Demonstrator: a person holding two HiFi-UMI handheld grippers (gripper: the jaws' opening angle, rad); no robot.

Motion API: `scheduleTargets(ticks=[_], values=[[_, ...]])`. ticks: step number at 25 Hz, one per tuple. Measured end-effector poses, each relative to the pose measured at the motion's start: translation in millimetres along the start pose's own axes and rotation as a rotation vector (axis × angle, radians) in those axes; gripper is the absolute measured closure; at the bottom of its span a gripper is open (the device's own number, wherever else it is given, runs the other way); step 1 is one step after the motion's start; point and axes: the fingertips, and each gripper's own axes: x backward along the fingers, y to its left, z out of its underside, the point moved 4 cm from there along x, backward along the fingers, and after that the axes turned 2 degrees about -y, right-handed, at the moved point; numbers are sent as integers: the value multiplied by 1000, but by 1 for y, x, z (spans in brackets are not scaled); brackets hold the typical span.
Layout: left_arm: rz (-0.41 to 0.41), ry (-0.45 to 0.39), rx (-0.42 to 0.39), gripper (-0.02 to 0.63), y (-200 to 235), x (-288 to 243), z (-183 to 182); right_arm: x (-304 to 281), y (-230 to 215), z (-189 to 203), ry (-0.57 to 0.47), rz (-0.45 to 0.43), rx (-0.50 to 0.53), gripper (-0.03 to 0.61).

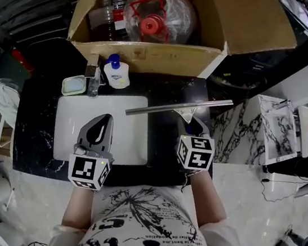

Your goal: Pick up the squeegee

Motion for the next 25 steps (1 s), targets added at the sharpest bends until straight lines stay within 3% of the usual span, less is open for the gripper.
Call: scheduleTargets(ticks=[6,13,18,25], values=[[-40,-33,6,601,14,9,-13,30,17,-44,-230,-32,35,454],[-75,-67,6,601,24,15,-28,68,36,-77,-427,-54,96,456],[-75,-103,-5,601,23,17,-39,84,43,-89,-502,-49,101,457],[-63,-116,-14,601,22,17,-44,86,46,-89,-510,-38,89,459]])
